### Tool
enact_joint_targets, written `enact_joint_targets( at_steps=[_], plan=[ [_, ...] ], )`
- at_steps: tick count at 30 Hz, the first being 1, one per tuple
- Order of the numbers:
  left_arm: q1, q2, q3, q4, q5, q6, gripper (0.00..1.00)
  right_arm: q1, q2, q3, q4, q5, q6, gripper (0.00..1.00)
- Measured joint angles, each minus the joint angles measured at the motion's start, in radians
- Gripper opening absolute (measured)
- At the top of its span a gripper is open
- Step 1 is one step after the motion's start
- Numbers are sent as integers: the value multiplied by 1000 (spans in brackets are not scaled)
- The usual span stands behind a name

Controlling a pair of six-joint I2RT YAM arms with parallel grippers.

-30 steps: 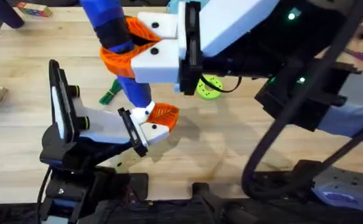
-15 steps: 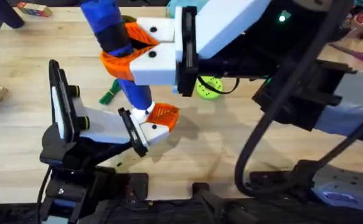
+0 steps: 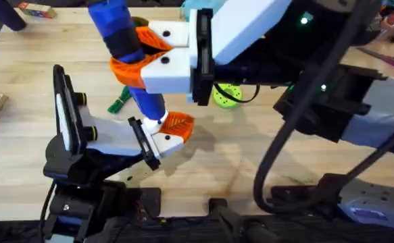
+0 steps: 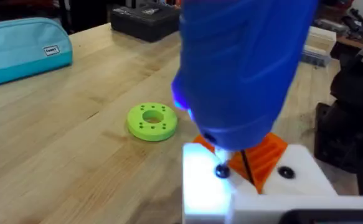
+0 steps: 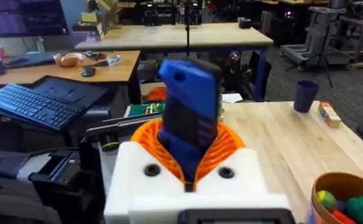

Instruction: Pick up the gripper from the table and insert it into the empty holder that is missing its gripper. Then pick up a screw, insert it into the mounting hole, and use the screwdriver to tighten it. Finally, clean up the table by picking up the vegetable and placing it into the bucket.

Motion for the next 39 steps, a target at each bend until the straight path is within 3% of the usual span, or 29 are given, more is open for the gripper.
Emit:
enact_joint_targets(
  at_steps=[25, 39],
  plan=[
    [0, 0, 0, 0, 0, 0, 7, 5, 35, 4, 57, 6, 0, 46],
    [0, 0, 0, 0, 0, 0, 7, -35, 3, 4, 59, -14, 41, 46]
  ],
)
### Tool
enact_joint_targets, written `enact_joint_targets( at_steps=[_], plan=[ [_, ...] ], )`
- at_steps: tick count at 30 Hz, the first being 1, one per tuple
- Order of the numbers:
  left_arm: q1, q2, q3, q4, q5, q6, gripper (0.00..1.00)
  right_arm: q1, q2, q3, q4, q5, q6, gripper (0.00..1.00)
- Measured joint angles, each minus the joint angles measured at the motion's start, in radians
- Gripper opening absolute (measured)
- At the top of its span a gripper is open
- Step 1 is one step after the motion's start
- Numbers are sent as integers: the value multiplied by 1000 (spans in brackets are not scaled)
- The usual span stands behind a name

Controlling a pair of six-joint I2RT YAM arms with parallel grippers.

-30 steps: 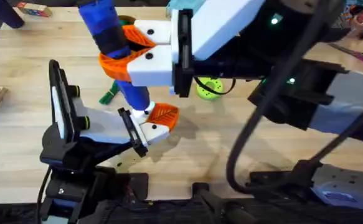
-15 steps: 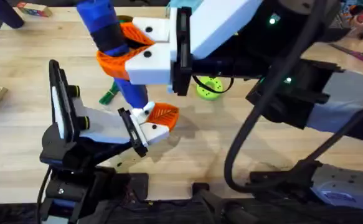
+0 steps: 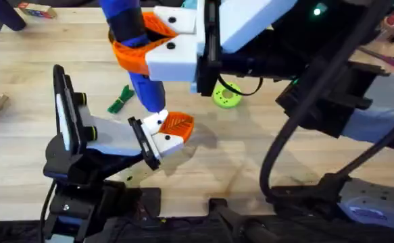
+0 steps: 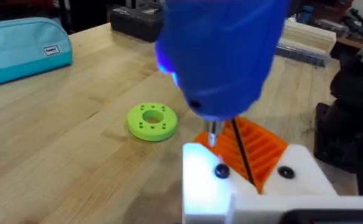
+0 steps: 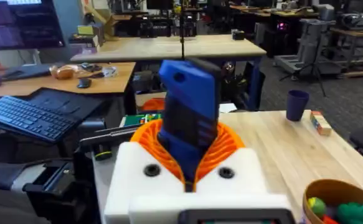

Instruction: Pick up the gripper from the table and insert it into the empty holder that is missing its gripper. Then pick up a screw, insert it into the mounting hole, and use the screwdriver to tighten it. Finally, clean up the table by picking up the vegetable and placing it into the bucket.

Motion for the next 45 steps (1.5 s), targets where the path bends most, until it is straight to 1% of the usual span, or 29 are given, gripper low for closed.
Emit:
enact_joint_targets(
  at_steps=[9, 21, 45],
  plan=[
    [0, 0, 0, 0, 0, 0, 7, 25, 0, 0, -9, 0, 5, 46],
    [0, 0, 0, 0, 0, 0, 7, 25, 0, 0, -40, 0, 8, 46],
    [0, 0, 0, 0, 0, 0, 7, 25, 10, 0, -39, 0, 2, 46]
  ],
)
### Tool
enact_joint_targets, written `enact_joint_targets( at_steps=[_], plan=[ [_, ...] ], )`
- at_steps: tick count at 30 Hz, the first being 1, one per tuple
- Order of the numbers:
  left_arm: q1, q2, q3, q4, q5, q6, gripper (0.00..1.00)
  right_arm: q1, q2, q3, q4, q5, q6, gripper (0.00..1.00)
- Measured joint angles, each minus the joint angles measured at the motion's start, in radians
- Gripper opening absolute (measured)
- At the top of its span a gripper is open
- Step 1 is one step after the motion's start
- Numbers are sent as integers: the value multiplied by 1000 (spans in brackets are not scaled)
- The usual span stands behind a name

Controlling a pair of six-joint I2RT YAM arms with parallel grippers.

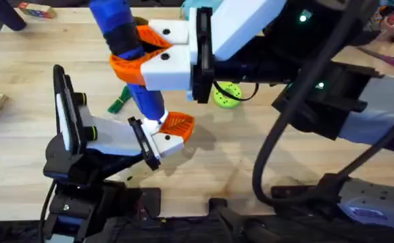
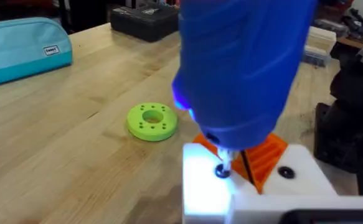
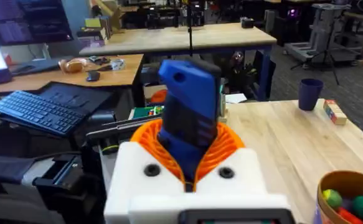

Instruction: Pick up the gripper from the table and insert it into the empty holder that is missing its gripper. Then pick up a screw, insert it into the mounting hole, and use the screwdriver to tighten it. Finally, clean up the table by picking up the vegetable and placing it into the bucket.

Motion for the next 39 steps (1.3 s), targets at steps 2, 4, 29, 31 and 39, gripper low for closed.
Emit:
enact_joint_targets(
  at_steps=[2, 4, 29, 31, 39],
  plan=[
    [0, 0, 0, 0, 0, 0, 7, 0, 0, 0, -1, 0, -5, 46],
    [0, 0, 0, 0, 0, 0, 7, 0, 2, 0, 0, 0, -11, 46],
    [0, 1, 0, -3, 0, -3, 7, 0, 32, 6, 11, -2, -13, 46],
    [0, 1, 0, -3, 0, -3, 7, 0, 32, 6, 11, -9, -13, 46],
    [0, 1, 0, 9, 1, -44, 7, -3, 32, 7, 3, -24, -13, 46]
  ],
)
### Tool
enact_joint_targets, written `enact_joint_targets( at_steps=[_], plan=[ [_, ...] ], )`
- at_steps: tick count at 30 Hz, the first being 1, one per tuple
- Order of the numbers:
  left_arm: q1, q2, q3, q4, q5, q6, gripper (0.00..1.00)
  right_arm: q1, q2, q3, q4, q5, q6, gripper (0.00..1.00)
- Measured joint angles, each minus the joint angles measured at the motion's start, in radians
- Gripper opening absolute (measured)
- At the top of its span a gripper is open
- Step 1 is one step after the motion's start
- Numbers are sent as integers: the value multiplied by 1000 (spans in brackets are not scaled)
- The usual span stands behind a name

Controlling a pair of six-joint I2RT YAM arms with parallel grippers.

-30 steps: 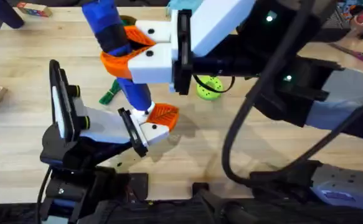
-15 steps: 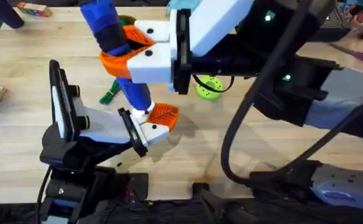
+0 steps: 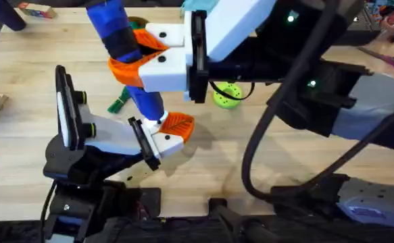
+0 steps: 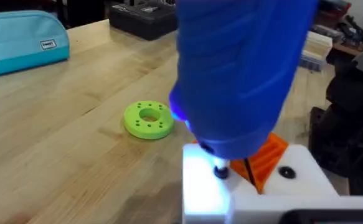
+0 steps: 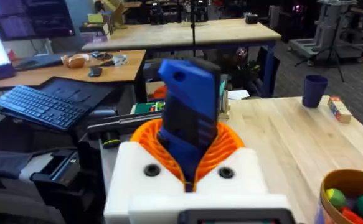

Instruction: Pick up the gripper from the table and insert it into the empty holder that is missing its gripper. Then pick up a screw, insert it into the mounting hole, and use the screwdriver to tighten it. Finally, clean up the table by picking up the vegetable and placing it into the bucket.

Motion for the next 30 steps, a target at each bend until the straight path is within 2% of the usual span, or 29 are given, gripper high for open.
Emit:
enact_joint_targets(
  at_steps=[9, 24, 30],
  plan=[
    [0, 0, 0, 12, 1, -51, 7, -44, 0, 5, -2, -90, 0, 48],
    [0, 0, 0, 13, 6, -60, 7, -48, 0, 7, -1, -130, 0, 46],
    [0, 0, 0, 24, 1, -60, 7, -58, 0, 7, 66, -152, 5, 46]
  ],
)
